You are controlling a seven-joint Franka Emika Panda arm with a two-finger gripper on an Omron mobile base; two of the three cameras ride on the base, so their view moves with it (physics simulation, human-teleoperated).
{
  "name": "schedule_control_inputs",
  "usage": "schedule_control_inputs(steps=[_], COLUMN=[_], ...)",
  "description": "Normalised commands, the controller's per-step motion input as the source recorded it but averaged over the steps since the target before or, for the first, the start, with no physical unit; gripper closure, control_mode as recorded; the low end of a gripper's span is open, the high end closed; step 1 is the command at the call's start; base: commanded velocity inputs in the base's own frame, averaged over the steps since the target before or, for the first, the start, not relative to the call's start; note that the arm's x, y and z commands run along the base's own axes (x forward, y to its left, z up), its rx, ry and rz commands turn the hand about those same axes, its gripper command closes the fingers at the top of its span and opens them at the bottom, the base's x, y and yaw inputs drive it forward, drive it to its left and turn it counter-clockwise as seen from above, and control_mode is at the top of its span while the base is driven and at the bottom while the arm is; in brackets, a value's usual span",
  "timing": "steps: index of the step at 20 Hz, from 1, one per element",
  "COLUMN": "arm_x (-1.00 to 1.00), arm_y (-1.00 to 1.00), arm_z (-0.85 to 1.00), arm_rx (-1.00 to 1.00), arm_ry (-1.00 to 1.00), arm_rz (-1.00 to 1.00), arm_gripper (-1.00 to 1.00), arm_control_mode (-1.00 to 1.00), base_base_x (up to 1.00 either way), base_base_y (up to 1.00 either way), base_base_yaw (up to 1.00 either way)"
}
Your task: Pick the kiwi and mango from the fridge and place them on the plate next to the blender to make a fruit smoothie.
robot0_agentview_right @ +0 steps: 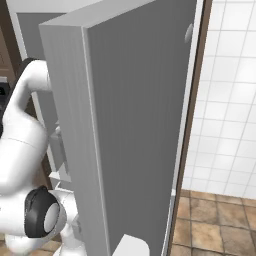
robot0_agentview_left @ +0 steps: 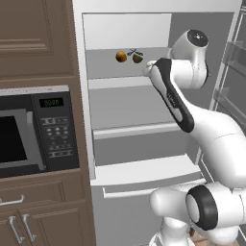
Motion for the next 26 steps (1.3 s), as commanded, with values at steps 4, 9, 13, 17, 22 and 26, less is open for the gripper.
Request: schedule_control_inputs(steps=[4, 9, 13, 17, 22, 26], arm_x=[1.00, 1.00, 1.00, 1.00, 0.91, 0.67], arm_y=[-0.04, -0.03, 0.00, 0.00, 0.00, 0.00], arm_z=[0.19, 0.03, 0.00, -0.01, -0.12, -0.26], arm_rx=[0.07, 0.07, 0.01, 0.00, 0.00, 0.00], arm_ry=[0.00, 0.00, 0.00, 0.00, 0.00, 0.01], arm_rz=[-0.02, 0.00, 0.00, 0.00, 0.00, 0.00], arm_gripper=[-1.00, -1.00, -1.00, -1.00, -1.00, -1.00], arm_control_mode=[-1.00, -1.00, -1.00, -1.00, -1.00, -1.00], base_base_x=[0.00, 0.00, 0.00, 0.00, 0.00, 0.00], base_base_y=[0.00, 0.00, 0.00, 0.00, 0.00, 0.00], base_base_yaw=[0.00, 0.00, 0.00, 0.00, 0.00, 0.00])
